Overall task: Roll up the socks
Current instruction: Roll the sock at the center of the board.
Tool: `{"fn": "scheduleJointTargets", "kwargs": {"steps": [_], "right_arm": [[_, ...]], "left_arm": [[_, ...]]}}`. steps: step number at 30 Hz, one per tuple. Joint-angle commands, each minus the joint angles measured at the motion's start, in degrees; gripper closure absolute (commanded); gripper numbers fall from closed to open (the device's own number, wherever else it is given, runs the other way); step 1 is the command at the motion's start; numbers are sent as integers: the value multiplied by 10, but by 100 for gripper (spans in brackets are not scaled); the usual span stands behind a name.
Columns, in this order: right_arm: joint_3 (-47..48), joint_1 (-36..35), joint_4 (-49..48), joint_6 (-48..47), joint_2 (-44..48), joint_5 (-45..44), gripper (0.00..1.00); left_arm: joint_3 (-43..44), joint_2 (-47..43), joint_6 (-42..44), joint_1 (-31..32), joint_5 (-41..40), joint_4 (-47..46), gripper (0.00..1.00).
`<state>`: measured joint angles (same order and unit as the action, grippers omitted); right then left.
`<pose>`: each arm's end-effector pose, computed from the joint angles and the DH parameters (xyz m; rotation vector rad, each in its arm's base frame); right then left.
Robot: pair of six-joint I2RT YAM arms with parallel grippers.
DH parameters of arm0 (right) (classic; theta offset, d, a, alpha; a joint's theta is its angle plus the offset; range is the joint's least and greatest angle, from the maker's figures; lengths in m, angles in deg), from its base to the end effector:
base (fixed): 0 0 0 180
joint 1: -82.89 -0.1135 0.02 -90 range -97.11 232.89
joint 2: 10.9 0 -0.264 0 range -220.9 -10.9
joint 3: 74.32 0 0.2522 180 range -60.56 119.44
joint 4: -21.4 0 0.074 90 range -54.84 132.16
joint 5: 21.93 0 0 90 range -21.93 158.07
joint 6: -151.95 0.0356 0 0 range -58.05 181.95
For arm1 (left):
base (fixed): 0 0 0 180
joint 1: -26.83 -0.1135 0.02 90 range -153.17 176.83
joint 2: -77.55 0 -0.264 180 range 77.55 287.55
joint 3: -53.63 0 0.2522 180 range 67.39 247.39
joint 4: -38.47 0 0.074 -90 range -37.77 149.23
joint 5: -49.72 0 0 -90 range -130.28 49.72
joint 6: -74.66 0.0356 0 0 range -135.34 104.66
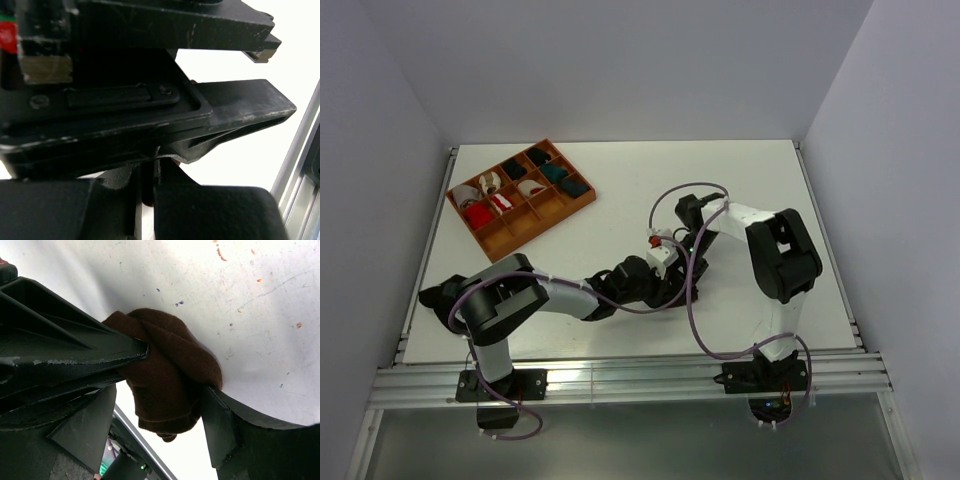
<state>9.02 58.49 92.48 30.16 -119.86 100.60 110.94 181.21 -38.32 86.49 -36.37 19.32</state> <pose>0.2845 0.1501 0.1508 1.3403 -2.6173 -0.8671 0.1766 -0.3066 0.1375 0.7313 2.0613 -0.9374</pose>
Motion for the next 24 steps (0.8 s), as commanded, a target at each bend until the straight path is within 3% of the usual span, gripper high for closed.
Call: {"fn": "scheduleJointTargets", "kwargs": {"steps": [1,8,24], "right_arm": [[23,8,-60,-13,-28,-27,25],[64,42,-17,-24,-83,-9,25],[44,55,-43,-29,-10,-49,24]], "left_arm": [[-6,38,28,-1,3,116,100],[0,37,39,-4,7,117,100],[18,47,44,-9,10,142,100]]}}
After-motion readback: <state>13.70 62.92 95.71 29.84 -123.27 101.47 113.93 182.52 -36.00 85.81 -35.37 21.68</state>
